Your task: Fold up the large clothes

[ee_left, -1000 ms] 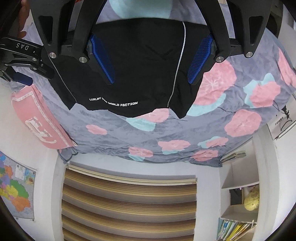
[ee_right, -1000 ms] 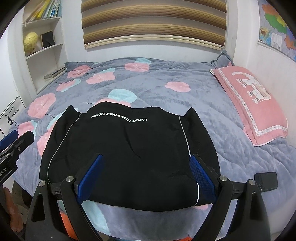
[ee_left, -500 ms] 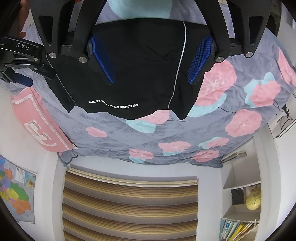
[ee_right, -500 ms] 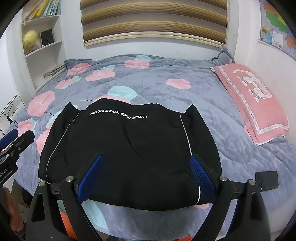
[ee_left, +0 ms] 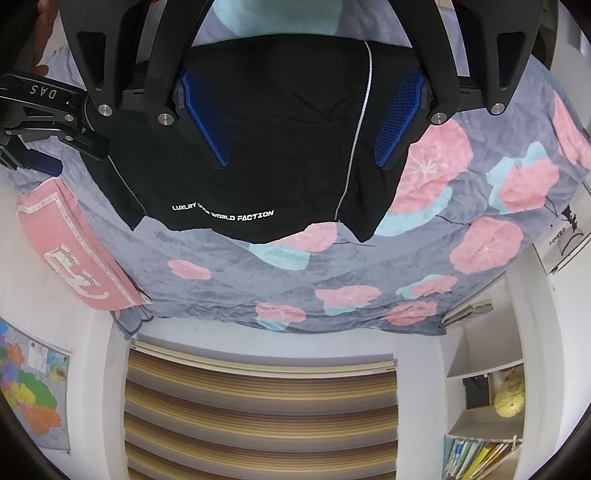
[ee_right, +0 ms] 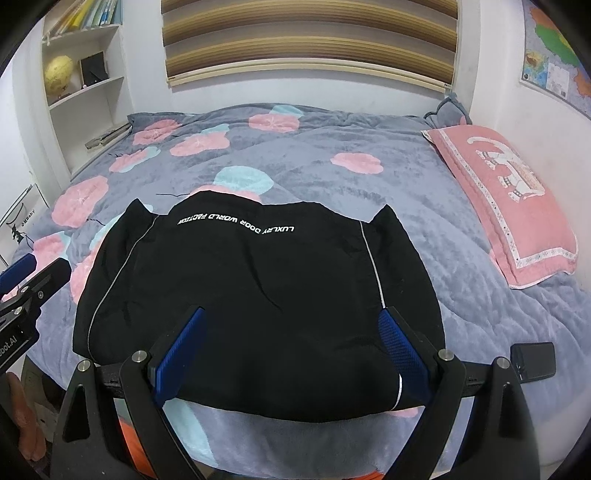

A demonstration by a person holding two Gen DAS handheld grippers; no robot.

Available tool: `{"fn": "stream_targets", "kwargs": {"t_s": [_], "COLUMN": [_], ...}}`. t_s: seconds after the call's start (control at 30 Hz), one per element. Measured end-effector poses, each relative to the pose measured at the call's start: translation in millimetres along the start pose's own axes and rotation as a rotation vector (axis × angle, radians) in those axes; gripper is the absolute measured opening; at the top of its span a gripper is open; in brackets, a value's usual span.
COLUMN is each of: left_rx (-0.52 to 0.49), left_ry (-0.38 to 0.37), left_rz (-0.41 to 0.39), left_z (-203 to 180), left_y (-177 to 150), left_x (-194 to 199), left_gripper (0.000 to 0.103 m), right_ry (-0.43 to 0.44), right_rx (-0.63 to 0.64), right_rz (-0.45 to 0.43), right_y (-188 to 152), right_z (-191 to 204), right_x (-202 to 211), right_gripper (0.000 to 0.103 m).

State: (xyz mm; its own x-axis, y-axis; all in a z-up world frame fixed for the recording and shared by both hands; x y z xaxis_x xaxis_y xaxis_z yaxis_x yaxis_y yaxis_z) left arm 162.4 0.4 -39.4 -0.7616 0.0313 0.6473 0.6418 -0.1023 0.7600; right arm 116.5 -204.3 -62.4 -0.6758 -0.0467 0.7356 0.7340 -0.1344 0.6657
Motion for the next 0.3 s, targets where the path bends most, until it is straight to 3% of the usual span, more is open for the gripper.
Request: {"fn": "stream_targets", "kwargs": {"t_s": [0.3], "left_rx": [-0.03], "left_ry": [0.026], "left_rz": [0.013], "left_z": [1.2], "left_y": [-1.4], "left_x": [-16.0], "left_gripper": [0.082], "right_ry": [0.003], "right_rx": [0.002], "right_rz": [0.022], "right_y": [-0.3], "right_z": [-7.8], "right_x": [-11.5], "right_gripper": [0.095]}}
Point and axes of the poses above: each gripper's, at about its wrist camera, not at the fingertips, and x roughly against the way its jaws point, z to its left, y to its top, the point moved 9 cm from there along -x, roughly the way its jaws point, and after that the axes turned 11 degrees about y, right-handed, at the moved point
